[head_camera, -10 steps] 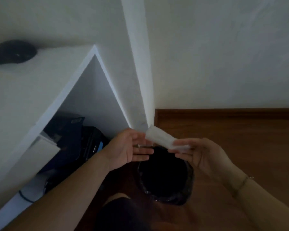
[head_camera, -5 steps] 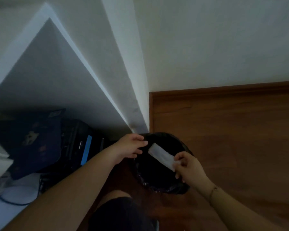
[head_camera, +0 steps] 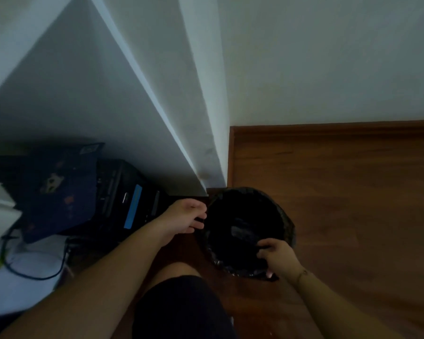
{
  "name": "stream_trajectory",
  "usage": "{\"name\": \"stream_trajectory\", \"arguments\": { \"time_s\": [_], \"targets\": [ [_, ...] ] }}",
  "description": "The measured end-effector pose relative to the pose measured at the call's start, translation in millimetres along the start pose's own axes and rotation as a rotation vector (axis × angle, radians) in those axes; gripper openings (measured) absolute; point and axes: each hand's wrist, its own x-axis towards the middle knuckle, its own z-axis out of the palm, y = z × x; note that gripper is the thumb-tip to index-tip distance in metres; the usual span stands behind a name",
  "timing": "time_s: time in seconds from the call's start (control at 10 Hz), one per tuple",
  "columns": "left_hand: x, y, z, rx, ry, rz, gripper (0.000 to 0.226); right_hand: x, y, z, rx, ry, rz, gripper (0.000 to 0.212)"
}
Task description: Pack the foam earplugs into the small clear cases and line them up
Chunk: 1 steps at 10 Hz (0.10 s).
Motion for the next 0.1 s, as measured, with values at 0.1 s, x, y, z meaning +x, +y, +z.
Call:
{"name": "stream_trajectory", "arguments": {
  "time_s": [0.1],
  "targets": [
    [-15.0, 3.8, 2.2, 0.09, 0.113, 0.187, 0.017, -16.1, -14.1, -22.5, -0.043, 0.208, -0.172, 0.025]
  ]
}}
